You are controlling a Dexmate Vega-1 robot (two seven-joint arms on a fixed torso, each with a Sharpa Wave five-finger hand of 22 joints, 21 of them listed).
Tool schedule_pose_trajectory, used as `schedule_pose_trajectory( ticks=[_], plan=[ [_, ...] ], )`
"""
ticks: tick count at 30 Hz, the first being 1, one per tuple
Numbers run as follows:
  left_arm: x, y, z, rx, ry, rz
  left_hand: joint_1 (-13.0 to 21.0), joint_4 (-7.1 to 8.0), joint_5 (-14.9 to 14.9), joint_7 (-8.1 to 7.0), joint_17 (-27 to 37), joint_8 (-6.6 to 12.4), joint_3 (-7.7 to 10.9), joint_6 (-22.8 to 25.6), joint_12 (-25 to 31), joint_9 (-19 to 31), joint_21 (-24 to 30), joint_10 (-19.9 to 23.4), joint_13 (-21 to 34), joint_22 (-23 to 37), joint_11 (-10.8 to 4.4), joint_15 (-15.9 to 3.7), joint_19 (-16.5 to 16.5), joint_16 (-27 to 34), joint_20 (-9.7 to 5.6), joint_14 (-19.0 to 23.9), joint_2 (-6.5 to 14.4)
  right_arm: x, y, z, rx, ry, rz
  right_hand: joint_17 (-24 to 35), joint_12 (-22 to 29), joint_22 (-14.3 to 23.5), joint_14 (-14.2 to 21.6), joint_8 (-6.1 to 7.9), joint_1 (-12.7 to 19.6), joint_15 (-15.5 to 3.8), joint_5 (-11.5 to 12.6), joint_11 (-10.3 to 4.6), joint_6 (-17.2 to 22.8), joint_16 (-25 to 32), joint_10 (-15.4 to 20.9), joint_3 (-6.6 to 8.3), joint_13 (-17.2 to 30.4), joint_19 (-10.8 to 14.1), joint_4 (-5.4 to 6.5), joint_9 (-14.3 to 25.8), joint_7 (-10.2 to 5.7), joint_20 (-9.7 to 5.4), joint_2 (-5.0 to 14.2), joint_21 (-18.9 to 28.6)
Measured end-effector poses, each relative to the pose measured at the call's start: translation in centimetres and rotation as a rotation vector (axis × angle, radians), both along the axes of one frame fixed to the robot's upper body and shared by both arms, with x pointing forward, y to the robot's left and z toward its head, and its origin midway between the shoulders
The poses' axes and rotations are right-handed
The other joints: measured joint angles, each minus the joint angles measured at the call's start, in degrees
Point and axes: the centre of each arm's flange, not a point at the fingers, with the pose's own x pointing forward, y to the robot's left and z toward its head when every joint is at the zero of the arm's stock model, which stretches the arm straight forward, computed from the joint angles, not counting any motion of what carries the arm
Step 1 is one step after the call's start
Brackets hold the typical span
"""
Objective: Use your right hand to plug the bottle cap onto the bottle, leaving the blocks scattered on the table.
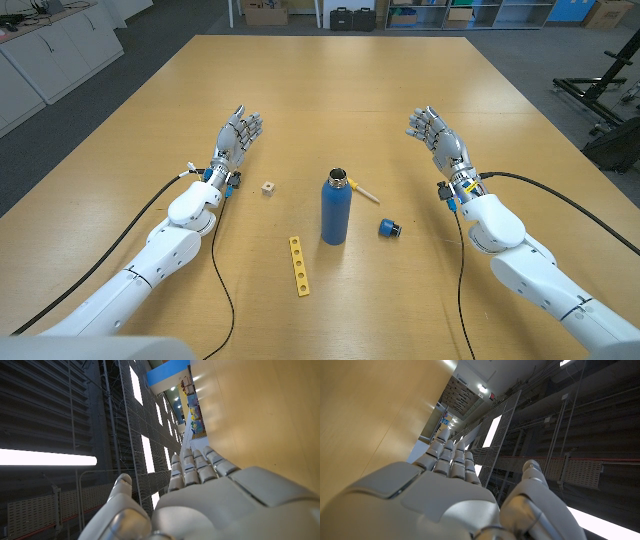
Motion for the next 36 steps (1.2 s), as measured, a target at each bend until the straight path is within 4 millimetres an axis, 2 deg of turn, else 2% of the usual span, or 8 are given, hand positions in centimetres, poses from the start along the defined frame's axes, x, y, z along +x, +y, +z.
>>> schedule_pose_trajectory(
  ticks=[7, 17, 27, 31, 36],
  plan=[
    [-0.1, 0.4, 0.4, -0.006, -0.021, -0.016, 0.01, 0.0, 0.0, 0.0, 0.0, 0.0, 0.0, 0.0, 0.0, 0.29, -0.44, 0.0, -0.04, 0.0, 0.0, 0.0, -0.91, 0.0, -0.12, 0.0, 0.44, -1.9, 0.3, -0.1, -0.036, -0.017, -0.033, -0.19, 0.0, 0.13, -0.22, 0.0, 0.97, 0.22, 0.0, -0.4, 0.91, 0.0, 0.4, 0.22, -0.02, 0.33, -0.73, 0.0, -0.1, 0.29, 0.52, -0.01],
    [-0.5, 0.7, 1.0, 0.001, -0.046, -0.016, 0.01, 0.0, 0.0, -0.31, -0.01, 0.0, 0.0, 0.31, 0.0, 0.28, -0.65, 0.0, -0.28, 0.0, 0.0, 0.32, -1.45, -0.43, -0.18, -0.33, 0.44, -4.5, 0.3, -1.0, -0.077, -0.025, -0.085, -0.29, 1.0, 0.13, -0.07, 0.95, 3.5, 0.07, -0.3, -0.71, 3.28, 0.0, 2.76, 1.33, -0.28, 0.54, -1.84, 0.27, -0.8, 0.5, 1.54, -0.51],
    [-0.5, 0.3, 1.1, 0.013, -0.042, -0.03, 0.01, 0.0, 0.0, -0.6, -0.01, 0.0, 0.0, 0.62, 0.0, 0.28, -0.65, 0.0, -0.27, -0.01, 0.0, 0.31, -1.45, -0.43, -0.18, -0.32, 0.44, -6.8, 0.4, -2.0, -0.126, -0.015, -0.129, -0.54, 1.0, 0.12, 0.22, 0.95, 5.99, 0.22, -0.3, -2.91, 4.49, 0.0, 3.06, 2.22, -0.54, -0.01, -2.72, 0.26, -1.86, 1.24, 2.33, -1.33],
    [-0.5, 0.3, 1.2, 0.014, -0.04, -0.033, 0.31, 0.0, 0.0, -0.6, 0.0, 0.0, 0.0, 0.62, 0.0, 0.28, -0.65, 0.02, -0.27, -0.01, -0.02, 0.31, -1.45, -0.89, -0.18, -0.33, 0.74, -7.7, 0.5, -2.3, -0.136, -0.013, -0.14, -0.8, 1.0, 0.12, 0.22, 0.95, 7.47, 0.22, -0.75, -4.77, 5.45, 0.0, 3.27, 2.59, -0.54, -0.62, -3.09, 0.26, -3.69, 1.85, 2.49, -2.09],
    [-0.6, 0.1, 1.3, 0.015, -0.041, -0.037, 0.31, 0.0, 0.0, -0.84, -0.01, 0.0, 0.0, 0.86, 0.0, 0.28, -0.65, 0.2, -0.27, -0.01, -0.21, 0.31, -1.45, -0.89, -0.18, -0.33, 0.74, -8.7, 0.7, -2.8, -0.18, -0.017, -0.184, -0.8, 1.21, 0.12, 0.21, 1.33, 8.3, 0.21, -0.76, -5.86, 7.13, -0.23, 3.99, 2.83, -0.81, -1.12, -3.33, 0.26, -5.98, 2.34, 2.26, -2.73]
  ],
)
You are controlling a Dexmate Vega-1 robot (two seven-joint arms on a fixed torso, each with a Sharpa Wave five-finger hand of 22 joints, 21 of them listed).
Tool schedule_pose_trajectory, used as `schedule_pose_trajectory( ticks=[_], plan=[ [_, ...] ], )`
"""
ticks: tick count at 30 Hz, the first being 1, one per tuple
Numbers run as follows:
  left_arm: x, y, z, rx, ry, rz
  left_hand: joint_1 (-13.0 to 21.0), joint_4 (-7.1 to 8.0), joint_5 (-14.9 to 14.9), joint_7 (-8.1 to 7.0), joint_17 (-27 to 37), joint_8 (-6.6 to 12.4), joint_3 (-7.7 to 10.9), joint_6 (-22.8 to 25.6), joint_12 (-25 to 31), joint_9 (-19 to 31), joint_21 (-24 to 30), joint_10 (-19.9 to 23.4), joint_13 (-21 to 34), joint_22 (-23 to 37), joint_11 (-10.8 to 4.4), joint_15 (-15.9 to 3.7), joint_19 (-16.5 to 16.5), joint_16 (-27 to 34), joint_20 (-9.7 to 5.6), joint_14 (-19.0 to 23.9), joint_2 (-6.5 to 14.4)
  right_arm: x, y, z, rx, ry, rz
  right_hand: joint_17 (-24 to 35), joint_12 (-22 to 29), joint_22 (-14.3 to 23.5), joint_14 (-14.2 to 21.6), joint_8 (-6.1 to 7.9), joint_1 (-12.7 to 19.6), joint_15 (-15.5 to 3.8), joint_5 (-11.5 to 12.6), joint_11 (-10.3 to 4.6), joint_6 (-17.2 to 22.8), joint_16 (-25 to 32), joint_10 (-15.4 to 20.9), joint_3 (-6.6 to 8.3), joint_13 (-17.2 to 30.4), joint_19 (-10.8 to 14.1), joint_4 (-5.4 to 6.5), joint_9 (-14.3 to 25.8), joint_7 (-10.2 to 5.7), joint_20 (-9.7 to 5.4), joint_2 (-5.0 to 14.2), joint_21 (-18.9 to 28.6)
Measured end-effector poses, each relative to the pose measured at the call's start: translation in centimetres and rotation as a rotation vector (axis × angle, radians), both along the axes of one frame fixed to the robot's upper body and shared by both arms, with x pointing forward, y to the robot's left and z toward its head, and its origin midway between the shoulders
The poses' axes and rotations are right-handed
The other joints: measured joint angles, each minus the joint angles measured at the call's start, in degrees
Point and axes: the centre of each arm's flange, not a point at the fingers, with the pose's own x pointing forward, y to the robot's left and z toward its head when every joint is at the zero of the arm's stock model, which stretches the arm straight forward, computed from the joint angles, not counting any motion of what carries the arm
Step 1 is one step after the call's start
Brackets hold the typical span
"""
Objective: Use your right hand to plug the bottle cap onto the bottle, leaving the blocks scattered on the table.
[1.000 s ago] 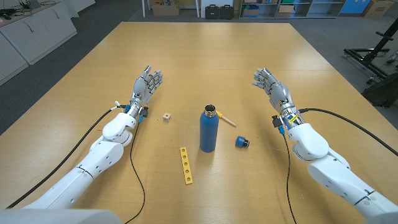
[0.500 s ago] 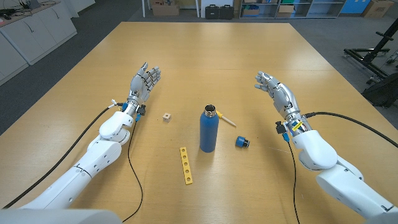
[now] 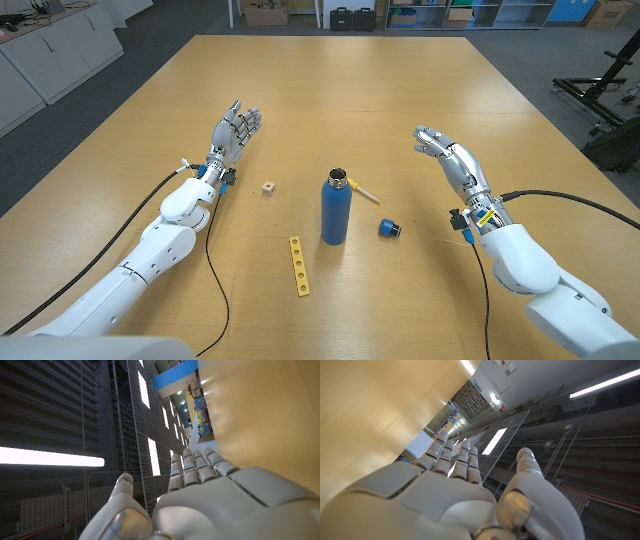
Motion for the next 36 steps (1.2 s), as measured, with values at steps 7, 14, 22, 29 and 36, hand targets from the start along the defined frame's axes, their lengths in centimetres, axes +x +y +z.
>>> schedule_pose_trajectory(
  ticks=[7, 14, 22, 29, 36],
  plan=[
    [-0.3, -0.1, 0.1, 0.003, 0.002, 0.002, -0.23, 0.0, 0.0, 0.02, 0.0, 0.0, 0.0, 0.59, 0.0, 0.0, 0.0, 0.31, 0.0, 0.0, 0.31, 0.0, 0.0, 0.0, 0.0, 0.0, 0.23, -1.7, 0.7, -0.5, -0.051, -0.008, -0.059, -0.21, 0.0, 0.0, 0.0, 0.0, 1.04, 0.0, 0.0, -0.29, 0.19, 0.0, 0.3, 0.18, 0.0, -0.53, -0.18, 0.0, -0.41, 0.52, 0.13, -0.5],
    [-0.7, -0.1, 0.1, 0.0, 0.001, 0.005, -0.15, 0.0, 0.0, -0.18, 0.0, 0.0, 0.0, 0.79, 0.0, 0.0, 0.0, 0.62, 0.01, 0.0, 0.0, -0.02, 0.0, 0.0, 0.0, 0.01, 0.61, -3.0, 1.4, -0.9, -0.127, -0.018, -0.152, -0.27, 0.22, 0.0, 0.99, 0.0, 3.14, 0.01, 0.0, -1.45, 1.04, 0.01, 1.45, 0.64, 0.0, -0.72, -0.63, -0.01, -1.84, 0.71, -0.62, -1.06],
    [-1.2, -0.2, 0.1, -0.004, -0.007, 0.004, -0.12, -0.22, 0.0, -0.29, 0.0, 0.0, 0.22, 0.91, 0.0, -0.01, 0.0, 0.62, 0.01, 0.0, 0.0, -0.22, 0.0, 0.0, 0.0, 0.22, 0.64, -5.1, 2.7, -1.0, -0.186, -0.025, -0.225, -0.54, 0.45, -0.01, 2.19, 0.33, 4.53, -0.56, 0.0, -2.45, 1.96, 0.01, 2.46, 0.64, -0.26, -0.71, -0.63, -0.01, -2.75, 0.71, -1.39, -1.5],
    [-1.6, -0.4, 0.3, -0.006, -0.015, 0.002, 0.08, -0.26, 0.0, -0.21, 0.0, 0.0, 0.26, 1.4, 0.0, -0.01, 0.0, 0.93, 0.01, 0.0, -0.31, -0.22, 0.0, 0.0, 0.0, 0.22, 0.83, -5.8, 3.2, -1.3, -0.282, 0.001, -0.313, -0.54, 1.07, -0.01, 4.09, 0.76, 5.57, -1.03, 0.3, -3.24, 3.51, 0.68, 3.92, 0.64, -0.26, -0.6, -0.63, 0.28, -4.29, 0.82, -2.45, -1.94],
    [-1.9, -0.7, 0.5, -0.002, -0.026, -0.002, 0.08, -0.26, 0.0, -0.2, 0.0, 0.0, 0.26, 1.4, 0.0, -0.01, 0.0, 1.04, 0.01, 0.0, -0.43, -0.22, 0.0, 0.0, 0.0, 0.22, 0.83, -7.2, 4.9, -1.3, -0.354, 0.027, -0.354, -0.8, 1.5, -0.01, 5.94, 0.76, 6.38, -1.8, 0.53, -3.82, 4.51, 1.12, 5.34, 0.4, -0.26, -0.26, -0.87, 0.28, -4.85, 1.1, -3.61, -1.95]
  ],
)
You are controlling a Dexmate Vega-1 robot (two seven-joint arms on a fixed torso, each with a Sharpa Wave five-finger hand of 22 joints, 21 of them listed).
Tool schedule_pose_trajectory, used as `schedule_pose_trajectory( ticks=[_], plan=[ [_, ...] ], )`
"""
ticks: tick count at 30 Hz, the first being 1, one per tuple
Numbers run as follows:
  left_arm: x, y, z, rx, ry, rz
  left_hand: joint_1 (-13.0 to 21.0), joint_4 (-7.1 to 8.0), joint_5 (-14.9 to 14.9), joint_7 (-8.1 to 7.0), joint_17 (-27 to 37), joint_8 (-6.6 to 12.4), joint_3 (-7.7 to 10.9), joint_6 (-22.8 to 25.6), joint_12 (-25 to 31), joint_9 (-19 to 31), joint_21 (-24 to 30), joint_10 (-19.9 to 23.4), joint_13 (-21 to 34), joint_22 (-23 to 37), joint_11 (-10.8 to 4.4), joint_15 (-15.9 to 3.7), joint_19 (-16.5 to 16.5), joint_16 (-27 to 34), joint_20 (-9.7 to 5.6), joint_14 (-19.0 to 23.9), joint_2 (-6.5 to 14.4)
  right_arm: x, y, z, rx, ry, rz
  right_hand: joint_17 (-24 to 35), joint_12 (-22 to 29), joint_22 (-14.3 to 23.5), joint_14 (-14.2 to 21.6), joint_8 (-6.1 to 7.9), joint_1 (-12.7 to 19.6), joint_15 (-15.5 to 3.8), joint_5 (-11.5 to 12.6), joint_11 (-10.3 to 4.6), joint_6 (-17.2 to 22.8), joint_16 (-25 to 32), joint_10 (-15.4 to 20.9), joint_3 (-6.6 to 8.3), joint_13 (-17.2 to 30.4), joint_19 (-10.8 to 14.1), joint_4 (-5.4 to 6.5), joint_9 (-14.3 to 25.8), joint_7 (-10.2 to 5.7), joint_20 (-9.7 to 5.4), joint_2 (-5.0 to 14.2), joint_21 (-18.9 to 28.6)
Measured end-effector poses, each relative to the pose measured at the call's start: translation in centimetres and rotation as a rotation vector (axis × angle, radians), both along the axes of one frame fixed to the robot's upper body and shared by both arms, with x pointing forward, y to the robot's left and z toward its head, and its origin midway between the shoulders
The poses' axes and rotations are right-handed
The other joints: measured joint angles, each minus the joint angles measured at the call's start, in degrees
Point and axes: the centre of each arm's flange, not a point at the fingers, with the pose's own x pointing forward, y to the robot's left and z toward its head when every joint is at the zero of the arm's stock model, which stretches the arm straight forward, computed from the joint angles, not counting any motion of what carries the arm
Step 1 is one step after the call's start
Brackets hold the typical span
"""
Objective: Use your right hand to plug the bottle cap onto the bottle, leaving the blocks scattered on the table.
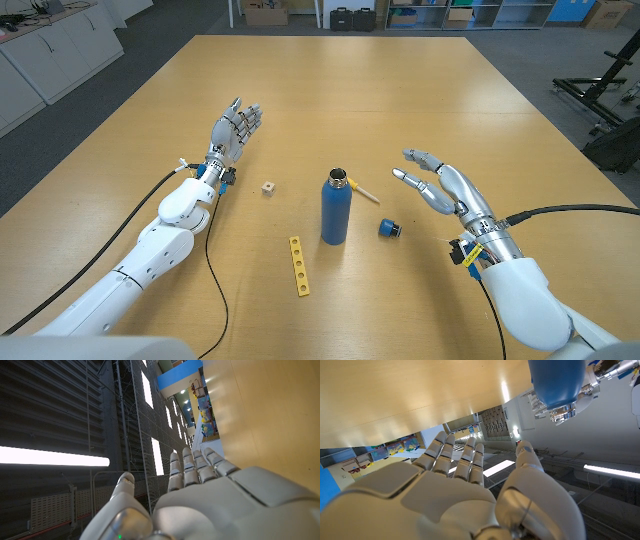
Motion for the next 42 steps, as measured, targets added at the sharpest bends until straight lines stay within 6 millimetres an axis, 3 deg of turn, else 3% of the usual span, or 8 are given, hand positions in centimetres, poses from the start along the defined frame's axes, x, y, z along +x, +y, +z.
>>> schedule_pose_trajectory(
  ticks=[11, 23, 42],
  plan=[
    [-0.2, -0.4, 0.2, 0.023, -0.003, 0.008, 0.0, 0.0, -0.27, 0.03, 0.0, 0.0, 0.0, 0.84, 0.0, 0.0, 0.0, 0.59, 0.01, 0.0, 0.02, -0.52, 0.21, 0.0, 0.2, 0.52, 0.0, -1.1, 1.1, -1.0, -0.094, 0.027, -0.113, 0.0, 0.66, 0.0, 1.84, 0.42, 0.81, -1.23, 0.0, -0.74, 1.99, 0.45, 1.32, 0.0, 0.17, 1.32, 0.0, -0.01, -0.75, -0.1, -0.95, 0.0],
    [0.1, -0.9, 0.7, 0.05, 0.003, 0.001, 0.0, 0.01, -0.27, 0.12, 0.0, 0.0, -0.01, 0.93, 0.0, 0.0, 0.0, 0.8, 0.0, 0.0, 0.23, -0.72, 0.4, 0.0, 0.0, 0.72, 0.61, -1.8, 2.0, -2.3, -0.175, 0.042, -0.223, 0.01, 0.66, 0.0, 2.27, 0.19, 1.45, -1.66, 0.39, -1.15, 1.13, 0.45, 1.74, -0.26, 0.17, 1.64, 0.25, -0.01, -1.59, -0.04, -1.57, -0.44],
    [0.6, -1.8, 1.3, 0.08, 0.015, -0.02, 0.0, -0.24, -0.27, 0.32, 0.0, 0.0, 0.24, 1.12, 0.0, 0.0, 0.0, 0.8, 0.01, 0.0, 0.23, -0.4, 0.4, 0.0, 0.01, 1.03, 0.6, -1.4, 3.3, -3.6, -0.286, 0.124, -0.355, -0.26, 0.66, 0.0, 3.29, 0.19, 2.64, -2.69, 0.82, -3.11, 2.14, 0.9, 2.21, -0.47, 0.16, 2.54, 0.47, 0.28, -2.44, -0.51, -2.75, -0.88]
  ],
)
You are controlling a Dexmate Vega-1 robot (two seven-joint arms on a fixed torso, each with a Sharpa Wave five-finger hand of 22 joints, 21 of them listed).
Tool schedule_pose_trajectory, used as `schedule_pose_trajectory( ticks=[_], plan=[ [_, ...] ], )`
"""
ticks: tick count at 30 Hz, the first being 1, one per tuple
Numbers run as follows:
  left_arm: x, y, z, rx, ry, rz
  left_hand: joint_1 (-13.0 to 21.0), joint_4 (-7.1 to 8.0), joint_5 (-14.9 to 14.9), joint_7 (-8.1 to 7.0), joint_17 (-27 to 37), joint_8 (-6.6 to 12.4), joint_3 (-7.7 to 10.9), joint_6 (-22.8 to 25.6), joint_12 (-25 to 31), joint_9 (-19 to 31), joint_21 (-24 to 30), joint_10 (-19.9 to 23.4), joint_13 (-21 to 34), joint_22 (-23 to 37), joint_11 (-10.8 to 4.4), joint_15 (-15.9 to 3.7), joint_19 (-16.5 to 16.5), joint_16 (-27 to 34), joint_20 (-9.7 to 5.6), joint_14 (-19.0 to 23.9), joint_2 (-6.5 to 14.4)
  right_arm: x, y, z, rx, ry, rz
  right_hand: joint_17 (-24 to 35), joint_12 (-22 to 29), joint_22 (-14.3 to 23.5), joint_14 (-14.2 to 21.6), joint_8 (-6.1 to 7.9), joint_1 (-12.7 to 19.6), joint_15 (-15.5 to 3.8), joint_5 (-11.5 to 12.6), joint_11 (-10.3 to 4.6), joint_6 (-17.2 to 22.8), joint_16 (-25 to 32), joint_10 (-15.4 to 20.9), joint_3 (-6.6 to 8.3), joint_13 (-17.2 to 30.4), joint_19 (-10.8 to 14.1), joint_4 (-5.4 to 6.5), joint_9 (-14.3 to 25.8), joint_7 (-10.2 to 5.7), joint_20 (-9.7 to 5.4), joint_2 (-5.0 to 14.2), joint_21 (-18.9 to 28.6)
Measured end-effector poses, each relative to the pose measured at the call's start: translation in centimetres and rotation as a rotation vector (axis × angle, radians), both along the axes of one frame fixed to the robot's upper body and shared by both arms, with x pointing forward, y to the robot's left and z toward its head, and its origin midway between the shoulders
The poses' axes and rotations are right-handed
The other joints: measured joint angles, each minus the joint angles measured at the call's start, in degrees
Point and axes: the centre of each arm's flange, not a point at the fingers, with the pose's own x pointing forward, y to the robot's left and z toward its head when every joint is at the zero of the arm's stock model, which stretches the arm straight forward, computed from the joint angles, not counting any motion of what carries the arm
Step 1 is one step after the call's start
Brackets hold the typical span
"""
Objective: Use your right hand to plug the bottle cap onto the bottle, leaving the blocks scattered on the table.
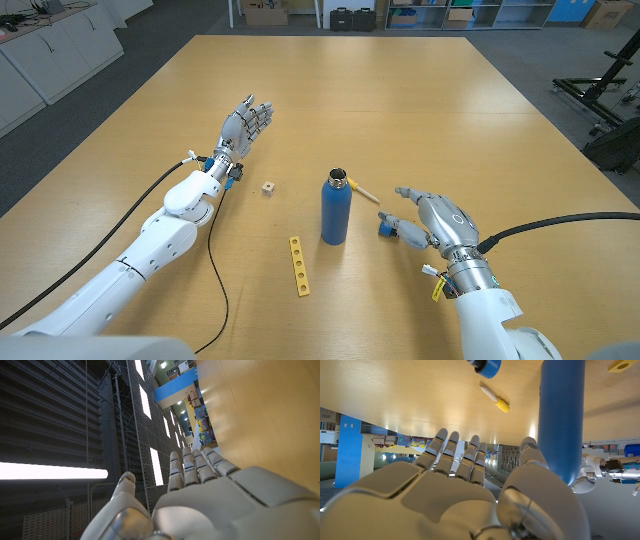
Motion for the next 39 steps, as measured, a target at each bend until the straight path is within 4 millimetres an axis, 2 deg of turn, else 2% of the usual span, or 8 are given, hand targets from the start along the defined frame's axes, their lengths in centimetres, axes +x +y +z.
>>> schedule_pose_trajectory(
  ticks=[5, 9, 19, 29, 39],
  plan=[
    [-0.2, -0.2, 0.2, 0.006, -0.004, -0.003, 0.0, 0.0, 0.0, 0.0, 0.0, 0.0, 0.0, 0.0, 0.0, 0.0, 0.0, 0.0, 0.0, 0.0, 0.0, 0.0, 0.0, 0.0, 0.0, 0.0, 0.0, 0.4, 0.2, -0.1, -0.022, 0.022, -0.016, 0.0, -0.32, 0.0, -0.02, -0.12, 0.18, 0.02, 0.0, 0.22, -0.2, 0.0, -1.44, -0.02, 0.0, 0.0, 0.02, 0.0, -0.39, 0.0, -0.18, -0.26],
    [-0.4, -0.3, 0.0, 0.008, -0.002, -0.004, 0.0, 0.0, 0.0, 0.03, 0.0, 0.0, 0.0, 0.03, 0.0, 0.0, 0.0, 0.0, 0.0, 0.0, 0.0, 0.0, 0.0, 0.0, 0.0, -0.01, 0.0, 0.8, 0.3, -0.1, -0.039, 0.039, -0.032, 0.0, -0.32, 0.0, -0.04, -0.44, 0.53, 0.02, 0.22, 0.22, -1.23, 0.0, -1.44, -0.02, 0.0, 0.31, 0.02, 0.0, -1.42, 0.31, -0.53, -0.44],
    [-0.7, -0.4, -0.4, 0.005, -0.005, -0.006, 0.0, 0.01, 0.0, 1.33, 0.0, 0.0, -0.01, 1.32, 0.0, 0.0, 0.0, 0.51, 0.0, 0.0, 0.51, 0.2, 0.0, 0.0, 0.0, 0.2, 0.0, 2.0, 0.4, -0.1, -0.071, 0.077, -0.067, 0.01, -0.32, 0.0, 0.15, -0.44, 1.44, -0.16, 0.44, -0.31, -0.77, -0.45, -1.52, -0.02, -0.01, 0.3, 0.02, 0.25, -0.96, 0.31, -0.67, -0.85],
    [-0.8, -0.4, -0.4, 0.002, -0.009, -0.006, 0.0, 0.01, 0.0, 1.33, 0.0, 0.0, -0.01, 1.32, 0.0, 0.0, 0.0, 0.51, 0.0, 0.0, 0.51, 0.2, 0.0, 0.0, 0.0, 0.2, 0.0, 3.3, 0.2, -0.2, -0.089, 0.13, -0.094, 0.01, -0.32, 0.0, 0.71, -0.44, 2.12, -0.72, 0.44, -0.62, -0.47, -0.45, -1.21, 0.15, -0.01, 1.33, 0.19, 0.24, -0.66, -0.72, -0.75, -0.85],
    [-0.6, -0.3, -0.4, -0.001, -0.009, -0.003, 0.0, 0.01, 0.0, 1.33, 0.0, 0.0, -0.01, 1.32, 0.0, 0.0, 0.0, 0.51, 0.0, 0.0, 0.51, 0.2, 0.0, 0.0, 0.0, 0.19, 0.0, 4.3, 0.1, -0.4, -0.099, 0.178, -0.116, 0.01, -0.27, 0.0, 1.52, -0.44, 2.12, -1.14, 0.88, -0.4, 0.84, -0.45, -0.16, 0.39, -0.01, 1.64, 0.42, 0.24, -0.55, -0.4, -0.75, -0.85]
  ],
)
